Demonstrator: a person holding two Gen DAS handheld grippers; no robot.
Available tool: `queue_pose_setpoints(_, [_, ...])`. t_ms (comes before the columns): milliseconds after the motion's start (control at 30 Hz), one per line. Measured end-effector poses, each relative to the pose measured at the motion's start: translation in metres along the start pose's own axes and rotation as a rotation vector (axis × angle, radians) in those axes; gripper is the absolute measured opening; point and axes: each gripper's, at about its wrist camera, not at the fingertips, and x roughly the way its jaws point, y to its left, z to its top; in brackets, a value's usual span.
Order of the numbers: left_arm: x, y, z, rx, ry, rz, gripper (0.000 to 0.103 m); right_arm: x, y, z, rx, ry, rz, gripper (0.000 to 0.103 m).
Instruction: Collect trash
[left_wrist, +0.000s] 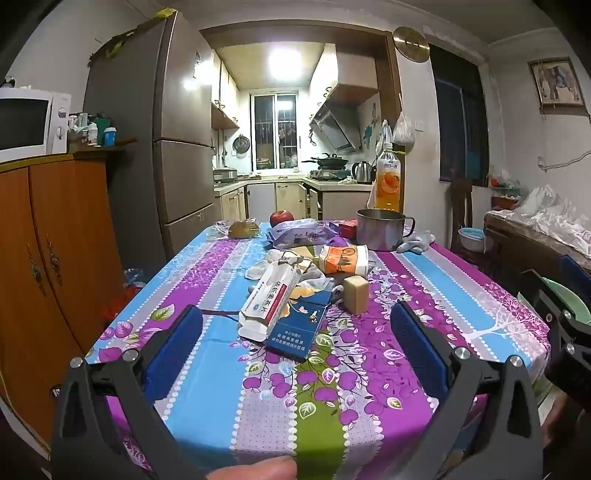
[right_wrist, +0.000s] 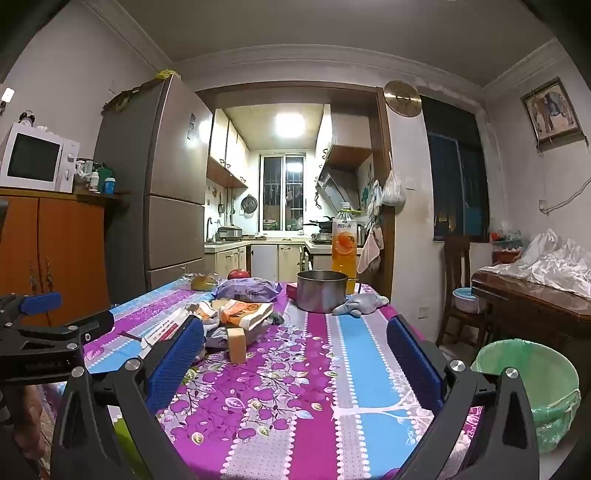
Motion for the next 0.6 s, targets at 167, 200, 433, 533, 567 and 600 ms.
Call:
queue_pose_setpoints(167, [0.0008, -0.0013, -0.0004, 0.004, 0.003, -0.008, 0.098, 0.0000, -0.0001, -0.0002, 0.001, 0.002, 0.001, 0.099])
queue_pose_setpoints(200, [0.0011, -0.0016, -0.0005, 0.005, 0.004, -0.010, 0.098, -0.0002, 0.0000, 0.0000, 0.000, 0.003, 0.001, 0.099])
queue_pose_setpoints(433, [0.0003, -0.0013, -0.0054, -0.001, 0.000, -0.003, 0.098, 0.0031, -0.0009, -0.0042, -0.003, 0.011, 0.006, 0.099])
queue_pose_setpoints(533, [0.0035, -0.0017, -0.0067, 0.000, 0.002, -0.003, 0.098, 0.0069, -0.0011, -0.0012, -0.003, 0.018, 0.009, 0.099])
queue_pose_setpoints(567, [0.0036, -0.0010, -0.0065, -0.002, 0.003, -0.004, 0.098, 0.0062, -0.0010, -0.0005, -0.004, 0.018, 0.010, 0.099])
queue_pose_setpoints(600, [0.0037, -0.0009, -0.0070, -0.003, 0.004, -0.005, 0.098, 0.0060, -0.0009, 0.0002, -0.004, 0.018, 0.010, 0.099])
